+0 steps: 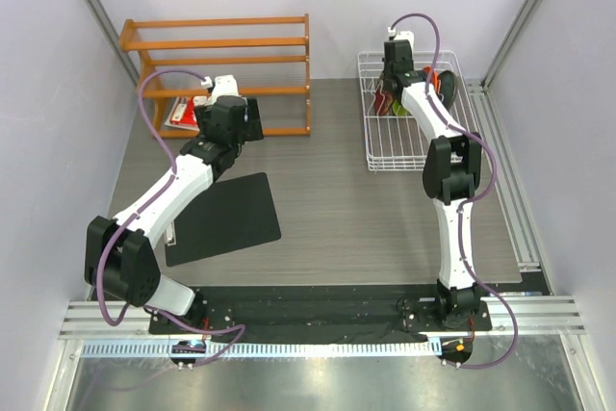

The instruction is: Unload the plates from the dish rack

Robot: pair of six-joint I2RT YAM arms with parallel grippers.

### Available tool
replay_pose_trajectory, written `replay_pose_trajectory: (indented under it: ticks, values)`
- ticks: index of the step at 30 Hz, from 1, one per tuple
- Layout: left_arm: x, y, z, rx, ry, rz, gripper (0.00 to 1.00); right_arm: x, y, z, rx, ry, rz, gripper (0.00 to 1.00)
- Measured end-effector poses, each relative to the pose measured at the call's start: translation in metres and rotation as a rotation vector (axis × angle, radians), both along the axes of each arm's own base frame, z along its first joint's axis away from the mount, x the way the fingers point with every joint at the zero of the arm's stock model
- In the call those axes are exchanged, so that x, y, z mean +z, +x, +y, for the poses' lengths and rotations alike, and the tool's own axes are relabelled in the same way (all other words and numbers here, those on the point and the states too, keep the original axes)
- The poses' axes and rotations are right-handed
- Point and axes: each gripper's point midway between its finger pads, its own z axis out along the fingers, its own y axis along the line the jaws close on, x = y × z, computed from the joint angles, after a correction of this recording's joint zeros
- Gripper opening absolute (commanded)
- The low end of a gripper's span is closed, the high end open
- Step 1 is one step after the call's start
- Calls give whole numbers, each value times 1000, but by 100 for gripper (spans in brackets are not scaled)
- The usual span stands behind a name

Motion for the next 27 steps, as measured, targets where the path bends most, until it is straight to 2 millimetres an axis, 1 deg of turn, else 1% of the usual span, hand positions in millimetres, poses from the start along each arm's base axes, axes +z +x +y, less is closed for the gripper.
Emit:
replay_pose_trajectory:
  ticks: [4,7,8,12,14,21,24,27]
  values:
    - [0,0,-4,-12,-23,0,96,5,-1,7,2,-57,-9,1]
    - [-1,1,-4,-11,-24,2,97,9,-4,14,2,-113,-14,1]
    - [-2,1,-4,-10,-22,3,99,11,-5,15,2,-124,-16,1]
    - [-5,1,-4,-6,-17,6,99,22,-16,15,-4,-148,-17,1]
    - [-7,1,-4,-7,-17,8,99,32,-21,14,-11,-152,-24,1]
    - [-10,2,-7,-22,-15,37,99,82,-35,5,-40,-148,-99,1]
    - [-13,1,-12,-44,-25,47,99,100,-45,4,-42,-140,-122,1]
    - [-14,2,-17,-70,-44,43,100,120,-63,11,-23,-112,-149,1]
